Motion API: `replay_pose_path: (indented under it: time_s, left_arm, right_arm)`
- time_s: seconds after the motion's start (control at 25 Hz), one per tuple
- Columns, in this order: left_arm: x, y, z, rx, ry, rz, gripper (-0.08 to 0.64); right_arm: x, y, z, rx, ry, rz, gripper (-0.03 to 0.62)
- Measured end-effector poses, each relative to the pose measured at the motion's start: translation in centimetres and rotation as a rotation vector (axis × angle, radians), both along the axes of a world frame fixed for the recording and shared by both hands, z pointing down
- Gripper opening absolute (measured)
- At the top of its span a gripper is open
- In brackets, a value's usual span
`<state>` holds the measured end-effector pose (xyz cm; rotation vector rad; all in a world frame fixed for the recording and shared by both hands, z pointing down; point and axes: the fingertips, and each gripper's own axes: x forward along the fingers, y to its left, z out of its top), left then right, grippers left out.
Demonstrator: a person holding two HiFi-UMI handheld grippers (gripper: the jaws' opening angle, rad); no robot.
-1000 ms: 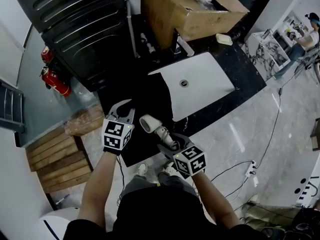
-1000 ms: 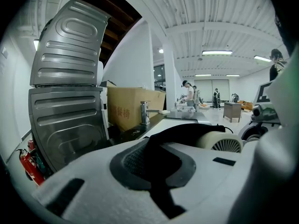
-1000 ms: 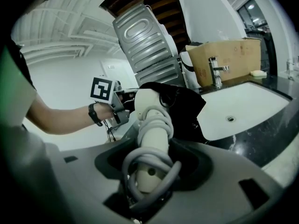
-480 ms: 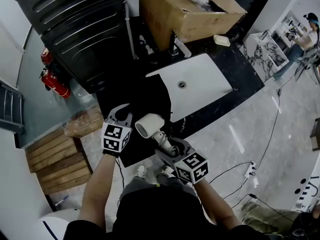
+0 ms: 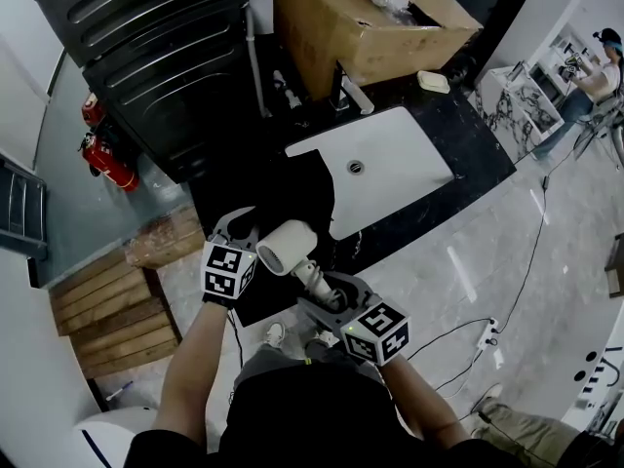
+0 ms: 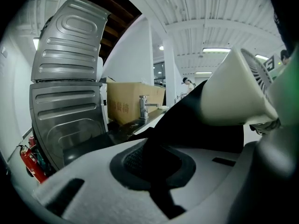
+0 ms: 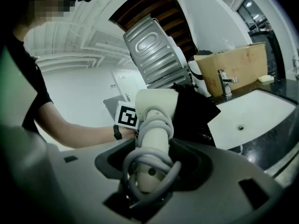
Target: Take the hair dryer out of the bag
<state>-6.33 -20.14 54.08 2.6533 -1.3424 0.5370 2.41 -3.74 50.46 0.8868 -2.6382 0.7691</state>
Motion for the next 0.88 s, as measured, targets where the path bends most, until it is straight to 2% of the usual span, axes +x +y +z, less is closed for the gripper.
replay_pose_path:
  time_s: [0.12,0.32,0.88]
  left_arm:
    - [0.4,0.1,0.7,-0.008,-0.005,0.031,0.023]
    - [0.4,0.3,0.6,-0.028,0.09,0.061,0.023]
    - [-0.4,1.2,2.3,-0.059,0.054,0.072,0.023]
  right_arm:
    - [-0.4,0.2,0.6,-0.004,0.019,-0.014,0.239]
    - [-0.5,0.2,-0.3,-0.001,-0.02,-0.012,0.239]
    - [-1.6,1.0,-3.6,0.032,-0.105,-0.034,0.239]
